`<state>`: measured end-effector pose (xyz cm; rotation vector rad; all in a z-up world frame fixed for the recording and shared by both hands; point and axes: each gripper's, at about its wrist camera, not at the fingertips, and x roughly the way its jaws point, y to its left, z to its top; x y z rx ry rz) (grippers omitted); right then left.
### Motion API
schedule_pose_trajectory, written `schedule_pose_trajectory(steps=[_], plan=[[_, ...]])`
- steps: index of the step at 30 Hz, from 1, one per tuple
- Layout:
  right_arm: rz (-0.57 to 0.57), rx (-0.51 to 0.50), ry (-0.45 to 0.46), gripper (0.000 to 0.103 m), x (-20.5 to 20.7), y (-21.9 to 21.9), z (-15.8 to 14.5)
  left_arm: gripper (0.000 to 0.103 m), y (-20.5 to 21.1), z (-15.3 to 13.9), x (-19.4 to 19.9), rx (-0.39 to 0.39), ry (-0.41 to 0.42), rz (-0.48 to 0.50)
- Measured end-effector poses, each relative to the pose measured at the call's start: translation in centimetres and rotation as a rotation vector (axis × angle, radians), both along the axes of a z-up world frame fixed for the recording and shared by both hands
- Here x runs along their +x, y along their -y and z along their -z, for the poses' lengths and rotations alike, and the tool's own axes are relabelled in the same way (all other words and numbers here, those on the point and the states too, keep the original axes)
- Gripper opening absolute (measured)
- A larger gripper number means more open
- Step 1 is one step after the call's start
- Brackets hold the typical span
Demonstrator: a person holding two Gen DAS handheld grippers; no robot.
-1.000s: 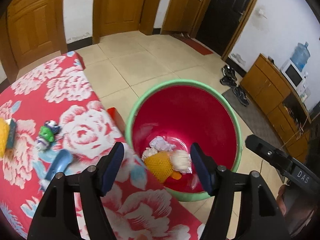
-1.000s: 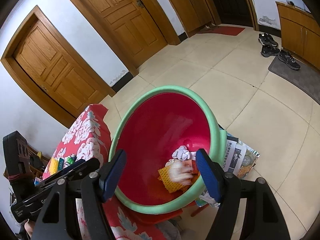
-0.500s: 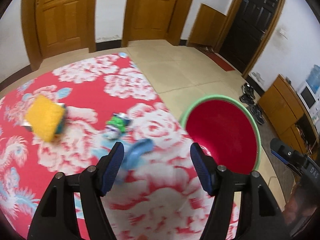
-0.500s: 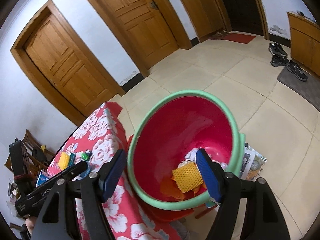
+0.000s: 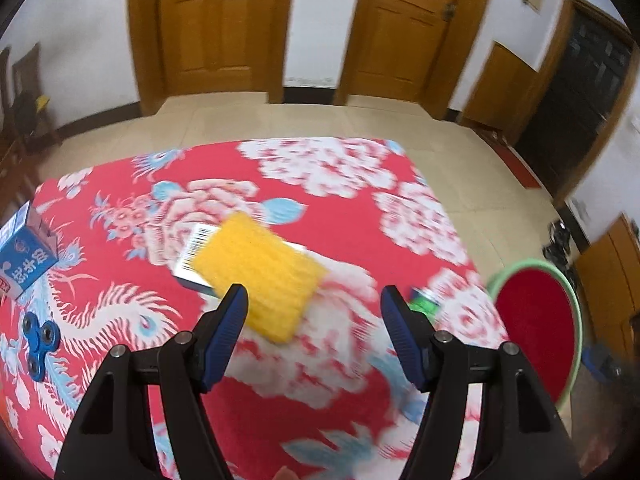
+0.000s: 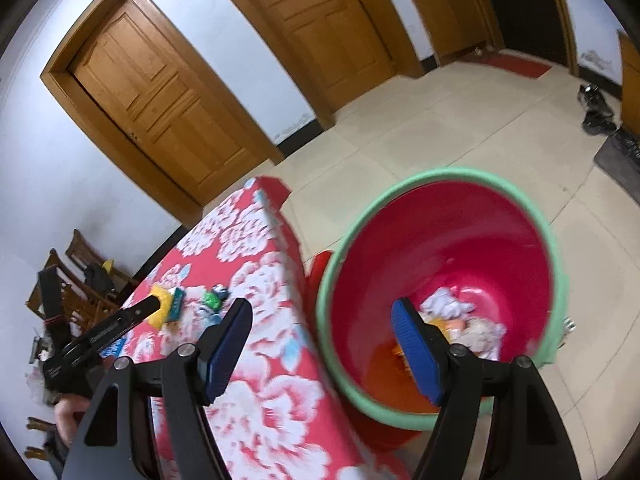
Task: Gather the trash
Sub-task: 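Move both tools back over the table toward the yellow foam net and green toy, then grasp the yellow foam net with the left tool while the right tool grasps the green toy figure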
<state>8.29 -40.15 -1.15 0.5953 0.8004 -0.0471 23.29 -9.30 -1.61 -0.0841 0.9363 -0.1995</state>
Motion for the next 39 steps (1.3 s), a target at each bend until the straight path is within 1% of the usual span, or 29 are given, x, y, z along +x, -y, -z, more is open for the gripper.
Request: schedule_pose_trajectory(steps=[5, 7, 9, 11, 15, 17, 19, 24, 25, 26, 27, 30, 32, 35, 39], plan=[[-0.055, -0.008, -0.015, 0.075, 2.8, -2.3, 0.0, 0.068, -1.5, 0.8, 1.6, 0.019, 0.013, -0.066], [-0.083, -0.009, -0.027, 0.075, 4.3, -3.4, 0.2, 0.068, -1.9, 1.2, 2.1, 0.008, 0.014, -0.078], [-0.114, -0.018, -0.033, 0.075, 5.6, -4.4, 0.4, 0.068, -2.1, 1.6, 2.4, -0.011, 0.006, -0.08], [-0.14, -0.034, -0.051, 0.075, 7.1, -5.7, 0.7, 0.068, -2.1, 2.1, 2.6, -0.011, -0.005, -0.082], [-0.206, -0.041, -0.071, 0.075, 9.3, -7.9, 1.1, 0.069, -1.7, 2.3, 2.3, 0.023, 0.018, -0.064], [-0.246, -0.07, -0.079, 0.075, 10.2, -9.4, 1.4, 0.069, -1.8, 2.5, 2.1, 0.034, 0.017, -0.069], [-0.27, -0.085, -0.087, 0.075, 10.8, -10.4, 1.7, 0.069, -2.3, 2.6, 1.9, 0.015, -0.002, -0.074], [-0.302, -0.114, -0.107, 0.075, 12.1, -12.1, 2.5, 0.069, -4.6, 4.0, 2.0, -0.099, -0.092, -0.117], [-0.306, -0.118, -0.112, 0.075, 12.3, -12.3, 2.7, 0.067, -5.0, 4.3, 2.0, -0.114, -0.102, -0.124], [-0.308, -0.124, -0.115, 0.075, 12.4, -12.5, 2.9, 0.065, -5.3, 4.1, 1.8, -0.126, -0.085, -0.127], [-0.312, -0.13, -0.117, 0.075, 12.5, -12.7, 3.1, 0.064, -5.5, 4.1, 1.7, -0.132, -0.088, -0.131], [-0.311, -0.14, -0.127, 0.075, 12.9, -12.9, 3.7, 0.053, -6.1, 4.2, 1.7, -0.162, -0.097, -0.139], [-0.314, -0.142, -0.133, 0.075, 13.1, -13.2, 4.0, 0.043, -6.3, 4.2, 1.6, -0.176, -0.108, -0.14], [-0.318, -0.157, -0.136, 0.074, 13.2, -13.6, 4.3, 0.035, -6.3, 4.2, 1.3, -0.204, -0.123, -0.113], [-0.325, -0.172, -0.115, 0.072, 13.4, -14.3, 4.5, 0.03, -6.1, 4.0, 0.6, -0.251, -0.129, -0.071]])
